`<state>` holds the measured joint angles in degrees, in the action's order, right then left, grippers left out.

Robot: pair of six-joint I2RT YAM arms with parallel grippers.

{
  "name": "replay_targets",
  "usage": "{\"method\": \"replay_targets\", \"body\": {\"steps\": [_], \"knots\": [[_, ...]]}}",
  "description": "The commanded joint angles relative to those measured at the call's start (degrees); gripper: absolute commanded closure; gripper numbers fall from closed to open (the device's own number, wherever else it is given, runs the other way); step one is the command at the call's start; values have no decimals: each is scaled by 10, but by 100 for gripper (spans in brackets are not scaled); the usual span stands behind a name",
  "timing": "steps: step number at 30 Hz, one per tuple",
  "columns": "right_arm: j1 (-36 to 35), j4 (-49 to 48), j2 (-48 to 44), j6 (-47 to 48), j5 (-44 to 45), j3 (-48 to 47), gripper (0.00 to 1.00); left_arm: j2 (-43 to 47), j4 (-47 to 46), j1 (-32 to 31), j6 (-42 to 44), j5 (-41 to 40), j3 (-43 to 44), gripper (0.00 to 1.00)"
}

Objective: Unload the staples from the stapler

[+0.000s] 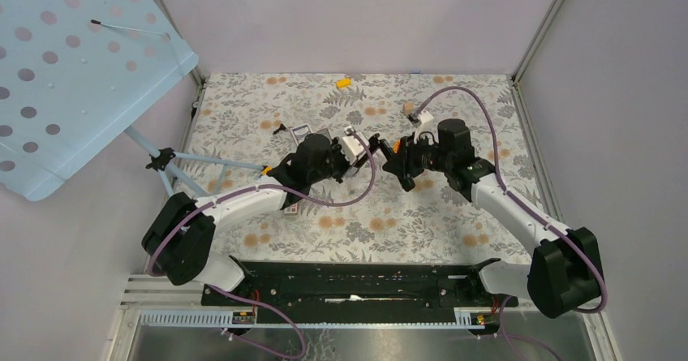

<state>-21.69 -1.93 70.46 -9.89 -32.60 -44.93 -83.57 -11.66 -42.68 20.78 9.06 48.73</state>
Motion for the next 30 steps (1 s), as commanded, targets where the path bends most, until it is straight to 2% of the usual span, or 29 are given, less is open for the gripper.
{"method": "replay_targets", "body": {"steps": [1,4,6,11,17,22,26,29,30], "knots": [[13,-26,43,-11,73,-78,100,50,-26,-35,-207,137,-18,100],[13,-74,63,-49,56,-64,100,59,-59,-36,-318,115,-36,100],[13,-117,73,-82,27,-54,100,60,-71,-36,-351,106,-44,100],[13,-148,93,-122,23,-51,100,62,-67,-37,-344,37,-55,100],[13,-125,94,-132,56,-62,99,49,-45,-37,-363,20,-39,100],[13,-168,106,-175,47,-52,96,18,-23,-37,-424,52,-11,100],[13,-230,125,-217,32,-36,90,7,-55,-37,-478,55,-15,100],[12,-280,138,-242,32,-21,85,12,-83,-37,-507,34,-26,100],[12,-289,142,-244,34,-17,79,13,-86,-37,-512,25,-27,100]]}}
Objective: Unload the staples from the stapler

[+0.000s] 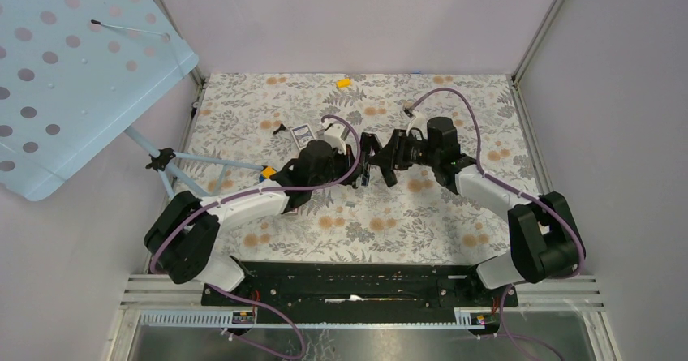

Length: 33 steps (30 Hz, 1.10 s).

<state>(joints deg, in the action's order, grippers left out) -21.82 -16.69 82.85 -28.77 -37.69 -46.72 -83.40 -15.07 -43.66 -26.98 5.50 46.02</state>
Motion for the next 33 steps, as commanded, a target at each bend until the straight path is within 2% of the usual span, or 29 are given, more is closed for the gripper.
{"method": "replay_targets", "body": {"steps": [1,6,15,20,26,33], "knots": [[13,-147,20,-55,87,4,75,13,-52,-27,-36,52,-1,100],[13,-149,14,-35,100,10,58,13,-35,-27,-25,31,3,100],[4,-67,-13,47,111,-7,42,13,-12,-27,-19,7,3,100],[-12,13,-37,103,149,-24,39,23,3,-27,-23,-40,4,100],[-29,60,-90,139,203,-14,39,30,18,-27,-24,-76,5,100],[-39,135,-124,169,203,-12,40,36,36,-27,-24,-114,10,100]]}}
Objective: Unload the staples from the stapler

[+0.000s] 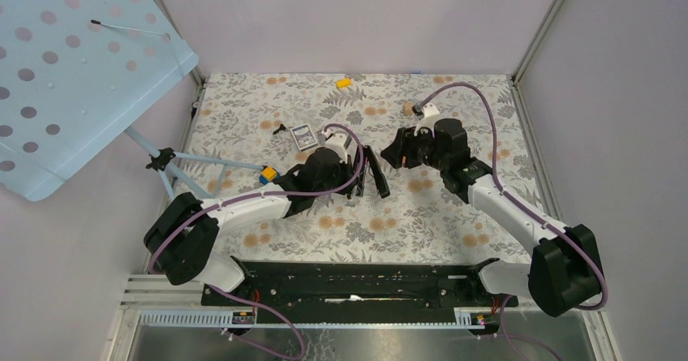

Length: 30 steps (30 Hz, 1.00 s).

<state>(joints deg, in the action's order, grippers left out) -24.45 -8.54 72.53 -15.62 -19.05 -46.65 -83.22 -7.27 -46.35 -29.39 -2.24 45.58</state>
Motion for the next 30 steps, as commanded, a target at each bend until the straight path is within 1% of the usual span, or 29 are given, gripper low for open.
{"method": "replay_targets", "body": {"steps": [1,5,10,11,12,13,17,20,23,27,30], "knots": [[-19,64,-22,45,19,-17,40,34,-38,-1,-1,-42,16,100],[-63,113,-15,73,53,-35,39,30,-26,0,-2,-58,23,100],[-115,148,-5,98,108,-48,37,34,-8,0,-11,-84,31,100],[-124,154,-4,104,118,-49,34,36,-5,0,-13,-88,30,100],[-133,161,-4,109,128,-49,28,37,-3,0,-14,-92,30,100],[-141,163,-5,114,137,-48,25,38,0,1,-15,-95,30,100],[-150,163,-8,109,173,-40,24,44,-1,4,-20,-93,25,100],[-150,144,-17,87,207,-30,25,52,-20,9,-24,-73,14,100],[-150,126,-23,55,222,-25,25,64,-68,19,-27,-16,-6,100],[-150,121,-19,19,202,-34,24,81,-112,33,-37,45,-33,100],[-147,124,-15,-5,193,-43,25,94,-125,39,-38,57,-48,100]]}}
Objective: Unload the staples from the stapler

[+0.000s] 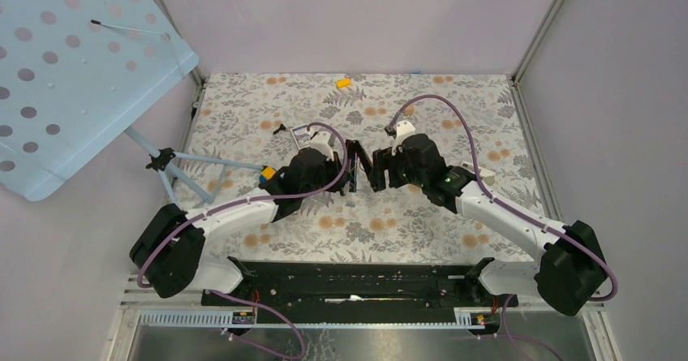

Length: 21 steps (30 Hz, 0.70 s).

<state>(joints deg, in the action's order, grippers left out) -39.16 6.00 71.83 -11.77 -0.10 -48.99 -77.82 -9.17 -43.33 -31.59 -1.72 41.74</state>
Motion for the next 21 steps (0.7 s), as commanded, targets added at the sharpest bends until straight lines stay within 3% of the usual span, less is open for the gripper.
{"method": "replay_targets", "body": {"steps": [1,8,14,21], "knots": [[2,-23,-10,-50,2,-21,26,43,-104,11,-16,50,-13,100],[3,-28,-58,-58,52,-22,32,46,-88,20,-14,38,-20,100],[4,50,-13,-35,161,-49,48,41,-89,22,-15,41,-17,100],[3,38,26,-17,26,-50,56,35,-86,22,-20,42,-11,100]]}}
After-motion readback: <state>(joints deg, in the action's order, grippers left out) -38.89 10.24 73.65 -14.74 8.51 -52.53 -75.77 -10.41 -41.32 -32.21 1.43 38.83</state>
